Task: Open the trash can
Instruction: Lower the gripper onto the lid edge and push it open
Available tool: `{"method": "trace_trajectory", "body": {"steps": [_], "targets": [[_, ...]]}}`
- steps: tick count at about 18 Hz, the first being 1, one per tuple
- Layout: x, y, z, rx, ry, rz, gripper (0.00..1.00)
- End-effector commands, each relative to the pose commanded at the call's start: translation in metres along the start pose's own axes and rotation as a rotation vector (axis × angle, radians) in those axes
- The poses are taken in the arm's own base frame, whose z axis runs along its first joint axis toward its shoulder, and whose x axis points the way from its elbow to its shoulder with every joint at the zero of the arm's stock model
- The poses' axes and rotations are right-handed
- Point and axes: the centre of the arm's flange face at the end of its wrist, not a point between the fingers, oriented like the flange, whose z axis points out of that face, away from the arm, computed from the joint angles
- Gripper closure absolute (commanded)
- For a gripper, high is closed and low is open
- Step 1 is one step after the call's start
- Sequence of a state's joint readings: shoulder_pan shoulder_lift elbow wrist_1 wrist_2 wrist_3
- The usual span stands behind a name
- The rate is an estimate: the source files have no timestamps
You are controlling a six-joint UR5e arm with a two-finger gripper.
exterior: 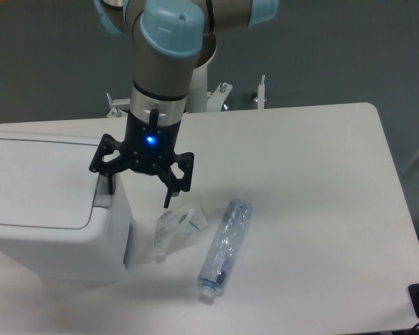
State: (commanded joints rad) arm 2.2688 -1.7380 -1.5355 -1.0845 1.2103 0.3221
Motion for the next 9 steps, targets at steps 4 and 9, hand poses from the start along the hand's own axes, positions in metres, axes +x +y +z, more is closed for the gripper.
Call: {"method": "trace_trajectory", "body": {"steps": [4, 9], "targets": [[0.0051, -0.0023, -0.0016, 0.006, 0.003, 0.005, 0.00], [0.0037, -0.0001, 0.0034, -0.003, 0.004, 0.002, 0.00]]}}
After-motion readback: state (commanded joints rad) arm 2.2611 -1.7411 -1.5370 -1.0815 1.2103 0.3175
